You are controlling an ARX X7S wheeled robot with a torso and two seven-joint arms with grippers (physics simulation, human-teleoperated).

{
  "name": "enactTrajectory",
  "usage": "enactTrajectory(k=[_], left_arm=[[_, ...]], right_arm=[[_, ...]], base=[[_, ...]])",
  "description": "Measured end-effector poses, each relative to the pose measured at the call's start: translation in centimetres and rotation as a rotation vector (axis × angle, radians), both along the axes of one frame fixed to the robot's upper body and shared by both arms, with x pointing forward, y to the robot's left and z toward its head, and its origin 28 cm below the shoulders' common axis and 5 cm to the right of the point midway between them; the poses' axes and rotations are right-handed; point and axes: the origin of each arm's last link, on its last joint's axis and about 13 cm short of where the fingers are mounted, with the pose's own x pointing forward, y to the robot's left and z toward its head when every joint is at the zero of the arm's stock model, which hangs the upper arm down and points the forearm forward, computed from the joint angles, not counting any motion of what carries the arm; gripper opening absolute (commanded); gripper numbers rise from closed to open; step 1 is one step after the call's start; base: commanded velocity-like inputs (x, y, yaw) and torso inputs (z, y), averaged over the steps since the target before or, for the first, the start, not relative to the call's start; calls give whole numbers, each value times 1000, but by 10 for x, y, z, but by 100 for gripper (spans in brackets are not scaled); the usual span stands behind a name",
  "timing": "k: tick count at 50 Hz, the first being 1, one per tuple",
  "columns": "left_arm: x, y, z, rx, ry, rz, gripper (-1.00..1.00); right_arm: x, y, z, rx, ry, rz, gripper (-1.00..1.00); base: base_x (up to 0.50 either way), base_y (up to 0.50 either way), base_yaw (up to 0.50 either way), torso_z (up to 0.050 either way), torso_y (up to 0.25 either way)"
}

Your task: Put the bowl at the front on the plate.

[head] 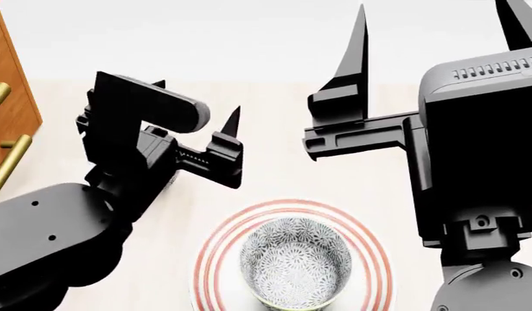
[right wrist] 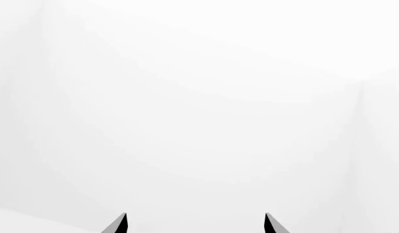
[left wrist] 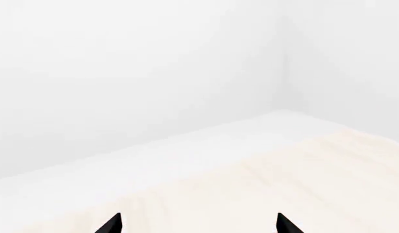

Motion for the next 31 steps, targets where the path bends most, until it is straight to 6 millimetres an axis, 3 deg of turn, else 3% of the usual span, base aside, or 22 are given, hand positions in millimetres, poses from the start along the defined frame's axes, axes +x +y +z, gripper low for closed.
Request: enactTrajectory(k=[31], left_arm=[[-43,10,22,-38,-164,-19,100]], right_arm=[[1,0,-6,6,12,-9,100]], base=[[0,0,0,0,0]])
